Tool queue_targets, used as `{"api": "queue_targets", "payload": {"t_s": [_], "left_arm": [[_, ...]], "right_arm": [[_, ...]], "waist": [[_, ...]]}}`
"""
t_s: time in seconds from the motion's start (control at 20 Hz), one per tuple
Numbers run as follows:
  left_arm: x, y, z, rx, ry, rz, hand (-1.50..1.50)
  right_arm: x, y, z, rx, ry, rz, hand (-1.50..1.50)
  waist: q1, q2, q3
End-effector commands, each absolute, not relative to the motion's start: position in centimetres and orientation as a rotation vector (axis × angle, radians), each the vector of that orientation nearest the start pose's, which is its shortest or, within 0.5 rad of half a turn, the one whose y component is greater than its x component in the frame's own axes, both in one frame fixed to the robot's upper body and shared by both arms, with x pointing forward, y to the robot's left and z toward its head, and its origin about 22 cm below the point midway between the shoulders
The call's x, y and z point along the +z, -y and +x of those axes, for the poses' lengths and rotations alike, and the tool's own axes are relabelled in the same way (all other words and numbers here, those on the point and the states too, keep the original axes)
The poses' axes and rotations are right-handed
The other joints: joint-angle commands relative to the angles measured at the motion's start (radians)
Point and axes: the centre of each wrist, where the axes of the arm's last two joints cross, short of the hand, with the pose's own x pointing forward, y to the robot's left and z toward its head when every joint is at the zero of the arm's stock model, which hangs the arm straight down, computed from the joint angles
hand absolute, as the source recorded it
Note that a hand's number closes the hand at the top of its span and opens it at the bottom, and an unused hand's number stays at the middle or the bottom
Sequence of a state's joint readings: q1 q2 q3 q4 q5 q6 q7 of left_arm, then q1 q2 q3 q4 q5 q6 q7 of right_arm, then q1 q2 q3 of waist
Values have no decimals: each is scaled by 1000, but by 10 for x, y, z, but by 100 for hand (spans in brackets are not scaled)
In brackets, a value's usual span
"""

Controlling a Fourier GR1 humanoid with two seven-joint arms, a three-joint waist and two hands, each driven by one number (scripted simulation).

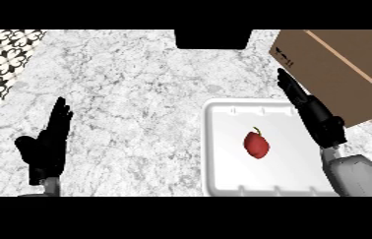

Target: Pick the bell pepper from the tray and place it in the cardboard box

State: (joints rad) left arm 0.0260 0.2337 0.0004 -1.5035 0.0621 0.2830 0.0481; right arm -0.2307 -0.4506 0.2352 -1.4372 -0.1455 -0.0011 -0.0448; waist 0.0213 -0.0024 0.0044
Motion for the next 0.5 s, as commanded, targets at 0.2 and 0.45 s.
{"api": "queue_targets", "payload": {"t_s": [0.2, 0.45], "left_arm": [[26, -303, 241, 88, 1480, 242, 0], [21, -308, 232, 119, 1438, 165, 0]], "right_arm": [[63, 259, 274, 88, 1666, -490, -150], [75, 289, 261, -9, 1900, -1046, -150]], "waist": [[-63, -18, -8], [-99, -32, -10]]}}
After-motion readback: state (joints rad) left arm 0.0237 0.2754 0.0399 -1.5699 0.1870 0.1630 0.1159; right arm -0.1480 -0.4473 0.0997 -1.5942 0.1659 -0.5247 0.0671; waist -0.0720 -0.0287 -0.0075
